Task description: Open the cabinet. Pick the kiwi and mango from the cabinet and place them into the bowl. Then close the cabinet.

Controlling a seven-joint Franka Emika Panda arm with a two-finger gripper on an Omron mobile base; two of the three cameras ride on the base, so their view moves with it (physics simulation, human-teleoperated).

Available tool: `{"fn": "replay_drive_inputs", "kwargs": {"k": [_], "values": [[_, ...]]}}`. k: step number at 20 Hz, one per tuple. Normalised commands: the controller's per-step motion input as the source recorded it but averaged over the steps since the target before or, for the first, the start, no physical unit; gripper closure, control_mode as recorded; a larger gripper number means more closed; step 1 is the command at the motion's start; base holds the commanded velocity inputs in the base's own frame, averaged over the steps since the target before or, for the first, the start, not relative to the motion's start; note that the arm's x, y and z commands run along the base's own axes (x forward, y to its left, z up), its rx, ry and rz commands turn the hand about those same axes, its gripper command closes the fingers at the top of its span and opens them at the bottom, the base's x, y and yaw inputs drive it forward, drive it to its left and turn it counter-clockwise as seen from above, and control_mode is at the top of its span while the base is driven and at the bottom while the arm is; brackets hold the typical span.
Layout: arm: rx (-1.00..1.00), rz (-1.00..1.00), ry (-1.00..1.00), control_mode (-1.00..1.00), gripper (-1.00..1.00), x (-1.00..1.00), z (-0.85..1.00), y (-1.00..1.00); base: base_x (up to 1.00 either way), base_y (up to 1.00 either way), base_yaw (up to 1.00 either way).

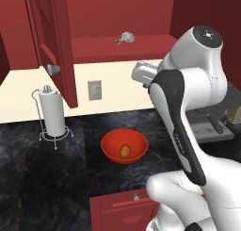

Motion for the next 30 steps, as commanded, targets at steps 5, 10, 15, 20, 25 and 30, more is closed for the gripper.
{"fn": "replay_drive_inputs", "kwargs": {"k": [5, 10, 15, 20, 25, 30], "values": [[0.0, 0.0, 0.2, -1.0, 1.0, 0.01, -0.96, 0.07, 0.0, 0.0, 0.0], [0.0, 0.0, 0.08, -1.0, 1.0, 0.24, -0.81, 0.01, 0.0, 0.0, 0.0], [0.0, 0.0, 0.06, -1.0, 1.0, 0.42, -0.84, 0.02, 0.0, 0.0, 0.0], [0.0, 0.0, 0.06, -1.0, 1.0, 0.56, -0.8, 0.0, 0.0, 0.0, 0.0], [0.0, 0.0, 0.03, -1.0, 1.0, 0.71, -0.62, 0.0, 0.0, 0.0, 0.0], [-0.05, 0.0, 0.03, -1.0, 1.0, 0.78, -0.5, 0.0, 0.0, 0.0, 0.0]]}}
